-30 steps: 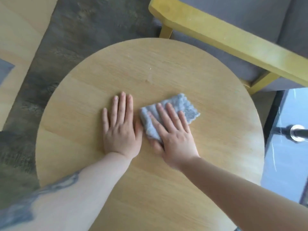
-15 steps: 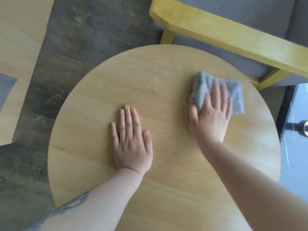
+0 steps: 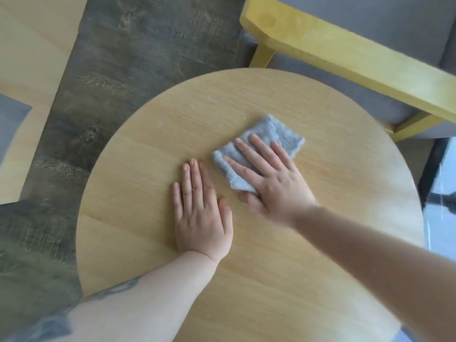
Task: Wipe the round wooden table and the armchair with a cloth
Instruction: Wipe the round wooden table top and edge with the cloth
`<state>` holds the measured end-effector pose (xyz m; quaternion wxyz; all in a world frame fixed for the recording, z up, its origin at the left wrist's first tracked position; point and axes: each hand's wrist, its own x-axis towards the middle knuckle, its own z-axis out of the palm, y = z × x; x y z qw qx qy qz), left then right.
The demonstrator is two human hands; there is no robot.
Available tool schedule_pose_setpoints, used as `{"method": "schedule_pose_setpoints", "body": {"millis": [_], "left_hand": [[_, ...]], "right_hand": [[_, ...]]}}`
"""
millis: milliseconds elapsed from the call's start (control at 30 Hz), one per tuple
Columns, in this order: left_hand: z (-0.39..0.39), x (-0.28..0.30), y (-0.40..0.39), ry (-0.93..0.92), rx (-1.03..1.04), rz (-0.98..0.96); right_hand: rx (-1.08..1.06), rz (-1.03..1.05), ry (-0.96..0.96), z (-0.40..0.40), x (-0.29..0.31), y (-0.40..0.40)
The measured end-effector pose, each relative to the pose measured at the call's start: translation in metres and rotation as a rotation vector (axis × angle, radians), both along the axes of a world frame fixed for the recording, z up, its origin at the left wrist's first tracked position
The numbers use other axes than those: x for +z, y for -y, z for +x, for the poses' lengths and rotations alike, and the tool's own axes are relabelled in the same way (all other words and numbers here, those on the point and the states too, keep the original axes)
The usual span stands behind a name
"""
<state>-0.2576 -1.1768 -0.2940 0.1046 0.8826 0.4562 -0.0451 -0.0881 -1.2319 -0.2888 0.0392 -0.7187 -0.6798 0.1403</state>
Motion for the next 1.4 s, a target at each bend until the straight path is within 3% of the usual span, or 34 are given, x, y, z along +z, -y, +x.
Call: {"method": "schedule_pose_setpoints", "body": {"millis": [33,67,167,200,233,300,333,367,400,467,500,533,567,633,667,700,800,833,967,1000,1100,1133,1167,1267,1300,1333,1400], "left_hand": [[0.0,0.0,0.0,0.0,-0.002,-0.003],[0.0,0.0,0.001,0.004,-0.004,-0.008],[-0.001,-0.001,0.0,0.023,0.007,-0.014],[-0.001,-0.001,0.0,0.025,0.009,-0.012],[-0.001,-0.002,0.0,0.029,0.011,-0.013],[-0.001,-0.002,0.0,0.053,0.007,-0.016],[0.0,-0.002,0.0,0.057,0.011,-0.011],[0.0,-0.002,0.001,0.047,0.017,-0.009],[0.0,-0.001,0.001,0.039,0.019,-0.015],[-0.001,0.0,0.0,0.05,0.017,-0.025],[-0.001,0.0,-0.001,0.048,0.018,-0.026],[-0.001,0.0,0.0,0.037,0.019,-0.022],[-0.001,-0.001,0.0,0.032,0.02,-0.015],[-0.001,-0.002,0.0,0.058,0.021,-0.013],[-0.001,-0.002,0.0,0.064,0.019,-0.018],[-0.001,-0.002,0.0,0.057,0.017,-0.026],[-0.001,0.0,-0.001,0.053,0.015,-0.058],[-0.001,0.0,0.0,0.056,0.013,-0.065],[-0.001,-0.001,-0.001,0.079,0.028,-0.056],[-0.001,-0.001,-0.001,0.088,0.027,-0.064],[-0.002,0.002,-0.002,0.11,0.034,-0.095],[-0.001,0.003,-0.002,0.126,0.029,-0.103],[-0.001,0.004,-0.001,0.145,0.009,-0.104],[-0.003,0.001,-0.002,0.161,-0.1,-0.064],[-0.004,0.001,-0.001,0.156,-0.143,-0.065],[-0.006,0.003,-0.001,0.146,-0.174,-0.085],[-0.007,0.006,-0.001,0.149,-0.187,-0.119]], "right_hand": [[0.092,0.002,0.03,0.021,0.001,-0.009],[-0.003,-0.009,0.05,0.038,0.001,-0.012],[-0.848,-0.034,0.042,0.039,0.004,0.003],[-0.909,-0.028,0.034,0.017,0.007,0.0],[-0.729,-0.028,-0.005,-0.009,0.008,-0.009],[-0.111,0.01,-0.085,-0.029,0.003,-0.031],[0.056,0.055,-0.072,-0.012,0.001,-0.047],[0.003,0.065,-0.039,0.008,0.002,-0.06],[-0.213,0.051,-0.025,0.026,0.002,-0.065],[-0.853,0.017,0.007,0.041,0.0,-0.053],[-1.038,-0.006,0.006,0.028,0.001,-0.048],[-1.031,0.005,-0.01,0.006,0.006,-0.05],[-0.808,-0.001,-0.064,-0.019,0.009,-0.057],[-0.098,-0.024,-0.184,-0.033,0.007,-0.081],[0.091,-0.051,-0.183,-0.014,0.011,-0.101],[0.054,-0.1,-0.167,0.009,0.013,-0.116],[-0.644,-0.012,-0.059,0.056,0.005,-0.105],[-0.665,0.016,-0.007,0.044,0.005,-0.094],[0.289,-0.063,-0.105,-0.004,0.003,-0.113],[0.265,-0.083,-0.101,0.003,0.007,-0.132],[-0.372,-0.008,-0.048,0.029,0.002,-0.136],[-0.458,0.039,-0.037,0.026,0.001,-0.119],[-0.363,0.061,-0.024,0.014,0.002,-0.108],[0.411,-0.082,-0.141,-0.029,0.009,-0.126],[0.521,-0.135,-0.151,-0.031,0.011,-0.148],[0.448,-0.154,-0.147,-0.03,0.013,-0.165],[-0.012,-0.052,-0.098,-0.017,0.004,-0.176]]}}
